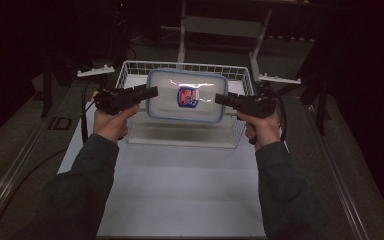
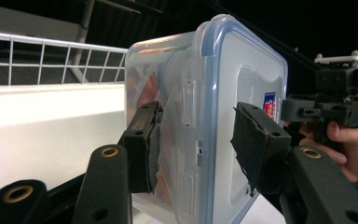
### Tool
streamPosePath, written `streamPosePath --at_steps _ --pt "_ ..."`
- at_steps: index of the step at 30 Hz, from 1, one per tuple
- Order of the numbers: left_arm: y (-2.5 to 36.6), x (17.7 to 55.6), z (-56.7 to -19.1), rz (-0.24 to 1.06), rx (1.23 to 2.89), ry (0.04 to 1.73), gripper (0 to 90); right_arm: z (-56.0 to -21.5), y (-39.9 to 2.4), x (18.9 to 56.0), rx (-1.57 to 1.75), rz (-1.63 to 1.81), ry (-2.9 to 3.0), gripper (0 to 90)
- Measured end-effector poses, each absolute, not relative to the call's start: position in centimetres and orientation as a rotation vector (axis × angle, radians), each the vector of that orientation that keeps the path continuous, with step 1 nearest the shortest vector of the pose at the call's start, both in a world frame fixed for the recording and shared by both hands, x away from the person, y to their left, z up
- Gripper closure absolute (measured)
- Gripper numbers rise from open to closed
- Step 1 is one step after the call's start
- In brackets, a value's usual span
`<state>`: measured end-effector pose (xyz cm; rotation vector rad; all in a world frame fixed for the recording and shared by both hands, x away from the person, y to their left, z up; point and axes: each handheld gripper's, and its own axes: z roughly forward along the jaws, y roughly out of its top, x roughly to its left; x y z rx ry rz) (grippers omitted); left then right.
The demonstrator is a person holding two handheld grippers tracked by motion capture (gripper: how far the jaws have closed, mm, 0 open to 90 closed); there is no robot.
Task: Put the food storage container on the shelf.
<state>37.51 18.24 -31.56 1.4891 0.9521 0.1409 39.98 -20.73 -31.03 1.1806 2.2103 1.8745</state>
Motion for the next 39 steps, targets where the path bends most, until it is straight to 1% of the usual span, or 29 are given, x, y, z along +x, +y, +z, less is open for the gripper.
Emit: streamPosePath --at_steps 11,15,18,21,23,24,25,28,30,32,33,34,35,39 --pt "18.0 41.0 -32.2 0.13 1.46 1.021 51.8 -31.2 -20.5 43.1 1.27 1.849 2.2 48.6" --pt "18.1 41.9 -33.0 0.098 1.435 1.053 51.1 -31.4 -20.3 43.9 1.276 1.801 2.199 48.3" --pt "18.0 42.3 -33.0 0.1 1.421 1.064 50.7 -31.3 -20.2 44.2 1.287 1.792 2.199 48.0" --pt "17.8 42.5 -32.9 0.131 1.44 1.075 49.9 -31.4 -20.2 44.5 1.305 1.8 2.194 47.4" --pt "17.1 42.7 -33.1 0.151 1.495 1.077 43.7 -31.5 -20.0 44.4 1.294 1.783 2.203 46.0" --pt "16.9 42.7 -33.2 0.156 1.5 1.079 40.6 -31.5 -19.9 44.4 1.289 1.77 2.205 45.3" --pt "17.0 42.8 -33.4 0.15 1.491 1.081 39.5 -31.6 -19.9 44.5 1.293 1.766 2.2 45.0" --pt "17.0 43.0 -33.6 0.137 1.47 1.095 39.6 -31.7 -19.9 44.8 1.315 1.761 2.19 43.3" --pt "17.0 43.1 -33.6 0.165 1.479 1.107 39.8 -31.7 -19.8 45.1 1.331 1.722 2.183 40.2" --pt "16.8 43.3 -33.7 0.188 1.506 1.108 42.0 -31.8 -19.6 45.4 1.346 1.69 2.176 40.4" --pt "16.8 43.5 -33.9 0.191 1.494 1.11 39.7 -32.0 -19.4 45.5 1.341 1.674 2.186 37.7" --pt "16.9 43.7 -33.9 0.178 1.482 1.128 39.2 -32.1 -19.2 45.6 1.344 1.67 2.17 37.1" --pt "16.8 43.8 -34.0 0.174 1.474 1.137 40.5 -32.2 -19.1 45.7 1.356 1.678 2.163 36.0" --pt "16.7 43.6 -33.9 0.191 1.487 1.13 38.7 -32.0 -18.8 45.4 1.33 1.64 2.133 34.7"
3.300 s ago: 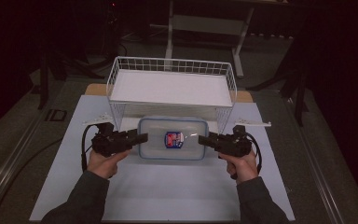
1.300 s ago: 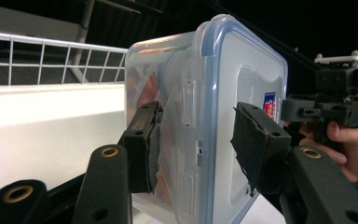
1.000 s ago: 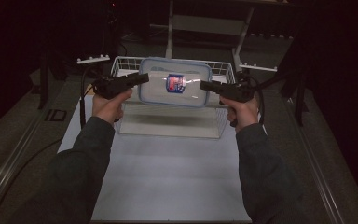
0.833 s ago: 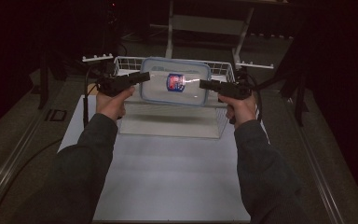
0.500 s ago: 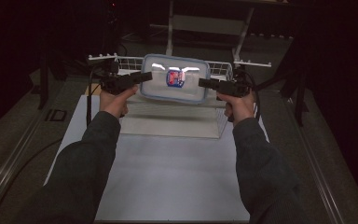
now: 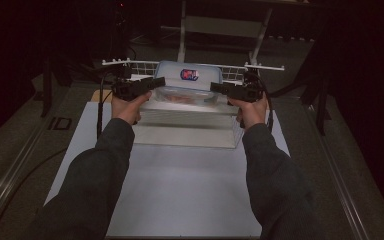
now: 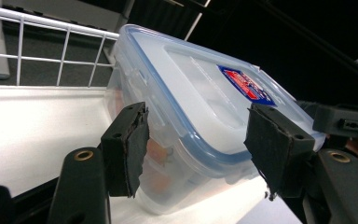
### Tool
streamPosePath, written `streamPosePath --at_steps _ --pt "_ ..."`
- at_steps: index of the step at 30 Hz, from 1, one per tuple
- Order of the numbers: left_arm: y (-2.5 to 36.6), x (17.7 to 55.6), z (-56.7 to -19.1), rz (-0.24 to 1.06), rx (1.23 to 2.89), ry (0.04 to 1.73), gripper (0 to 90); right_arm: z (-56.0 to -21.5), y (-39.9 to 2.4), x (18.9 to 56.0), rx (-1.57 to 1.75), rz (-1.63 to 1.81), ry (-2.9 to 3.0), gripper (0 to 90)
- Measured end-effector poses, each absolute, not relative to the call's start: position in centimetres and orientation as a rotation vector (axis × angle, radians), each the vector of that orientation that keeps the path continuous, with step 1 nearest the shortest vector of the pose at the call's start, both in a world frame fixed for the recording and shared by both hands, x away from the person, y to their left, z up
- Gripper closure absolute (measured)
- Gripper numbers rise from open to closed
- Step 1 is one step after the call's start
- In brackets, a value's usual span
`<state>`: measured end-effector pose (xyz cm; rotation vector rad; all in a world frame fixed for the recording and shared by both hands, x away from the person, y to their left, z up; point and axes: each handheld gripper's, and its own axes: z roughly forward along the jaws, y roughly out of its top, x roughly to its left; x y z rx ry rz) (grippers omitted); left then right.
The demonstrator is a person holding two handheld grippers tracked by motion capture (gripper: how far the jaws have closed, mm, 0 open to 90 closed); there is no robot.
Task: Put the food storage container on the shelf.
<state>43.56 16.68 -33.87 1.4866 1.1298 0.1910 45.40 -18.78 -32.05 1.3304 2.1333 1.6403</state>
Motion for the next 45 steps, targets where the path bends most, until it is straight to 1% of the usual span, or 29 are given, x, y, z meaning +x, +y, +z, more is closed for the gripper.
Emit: streamPosePath --at_steps 7,9,14,21,25,31,37,41,45 --pt "18.3 42.4 -32.9 0.256 1.532 1.103 37.7 -30.5 -19.3 43.6 1.225 1.569 2.114 33.9" --pt "18.7 42.0 -32.6 0.28 1.551 1.098 38.0 -30.2 -19.3 43.1 1.172 1.513 2.134 32.3" --pt "19.1 40.3 -32.1 0.394 1.659 1.047 37.2 -29.8 -19.0 41.3 1.015 1.35 2.223 29.5" --pt "20.4 37.6 -32.8 0.501 1.721 1.008 35.5 -30.3 -19.6 38.8 0.952 1.325 2.269 27.6" --pt "21.7 35.7 -33.9 0.516 1.734 1.006 35.0 -31.9 -20.6 36.9 0.955 1.326 2.274 26.8" --pt "23.4 32.2 -36.4 0.541 1.736 1.004 34.8 -35.3 -22.3 34.1 0.967 1.27 2.29 25.5" --pt "24.9 28.9 -40.3 0.583 1.753 1.062 34.8 -38.6 -24.1 31.1 0.985 1.255 2.284 25.1" --pt "24.8 26.4 -43.1 0.636 1.743 1.078 34.9 -41.0 -25.0 29.5 1.012 1.23 2.287 24.9" --pt "24.5 24.8 -46.0 0.617 1.762 1.096 34.9 -43.2 -25.5 28.3 1.048 1.243 2.291 23.6"
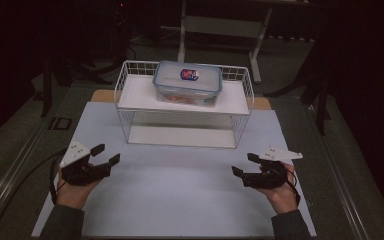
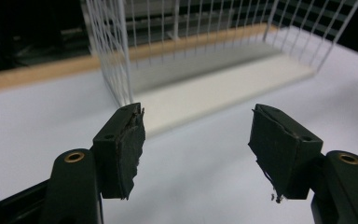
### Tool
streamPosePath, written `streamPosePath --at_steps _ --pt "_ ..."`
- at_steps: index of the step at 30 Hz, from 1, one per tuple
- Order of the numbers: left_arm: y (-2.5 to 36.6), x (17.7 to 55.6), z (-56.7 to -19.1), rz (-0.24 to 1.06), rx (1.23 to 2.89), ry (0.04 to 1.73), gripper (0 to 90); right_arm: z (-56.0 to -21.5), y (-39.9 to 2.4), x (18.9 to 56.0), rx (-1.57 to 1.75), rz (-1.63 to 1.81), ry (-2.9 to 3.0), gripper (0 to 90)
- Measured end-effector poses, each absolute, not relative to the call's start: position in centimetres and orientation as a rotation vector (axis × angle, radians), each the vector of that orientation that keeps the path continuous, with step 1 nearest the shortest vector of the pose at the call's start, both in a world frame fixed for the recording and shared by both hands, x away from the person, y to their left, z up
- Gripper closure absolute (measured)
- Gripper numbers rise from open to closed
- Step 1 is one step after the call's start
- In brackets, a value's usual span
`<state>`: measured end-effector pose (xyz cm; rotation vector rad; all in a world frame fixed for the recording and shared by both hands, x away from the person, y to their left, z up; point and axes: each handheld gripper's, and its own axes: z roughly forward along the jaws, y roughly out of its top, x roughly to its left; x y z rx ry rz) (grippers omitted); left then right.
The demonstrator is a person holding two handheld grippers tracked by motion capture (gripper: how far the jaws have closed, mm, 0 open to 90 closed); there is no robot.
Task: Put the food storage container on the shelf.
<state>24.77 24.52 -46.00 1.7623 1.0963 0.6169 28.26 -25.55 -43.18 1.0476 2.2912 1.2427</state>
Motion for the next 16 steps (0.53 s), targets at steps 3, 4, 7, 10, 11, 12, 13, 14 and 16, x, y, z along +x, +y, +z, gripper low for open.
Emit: streamPosePath --at_steps 3,4,7,10,11,12,13,14,16 --pt "24.9 23.9 -47.9 0.592 1.746 1.142 35.0 -44.7 -26.0 27.2 1.088 1.285 2.277 23.4" --pt "25.1 23.8 -48.3 0.587 1.76 1.156 35.1 -45.2 -26.1 26.8 1.095 1.298 2.272 23.4" --pt "25.4 23.5 -48.5 0.622 1.769 1.168 35.0 -46.1 -26.2 26.3 1.091 1.232 2.289 22.9" --pt "25.5 23.4 -48.9 0.65 1.786 1.192 35.0 -46.0 -26.4 26.0 1.093 1.235 2.264 22.9" --pt "25.5 23.5 -48.9 0.662 1.791 1.191 34.9 -46.0 -26.4 25.9 1.099 1.243 2.257 23.0" --pt "25.4 23.5 -48.9 0.667 1.787 1.19 34.8 -46.1 -26.4 25.9 1.095 1.241 2.252 23.0" --pt "25.4 23.5 -49.0 0.669 1.787 1.19 34.8 -46.1 -26.3 25.9 1.086 1.237 2.251 23.0" --pt "25.3 23.6 -49.0 0.671 1.79 1.188 34.8 -46.2 -26.3 25.9 1.084 1.235 2.254 23.0" --pt "25.2 23.6 -49.0 0.689 1.797 1.185 34.3 -46.6 -26.2 26.1 1.08 1.218 2.26 22.9"
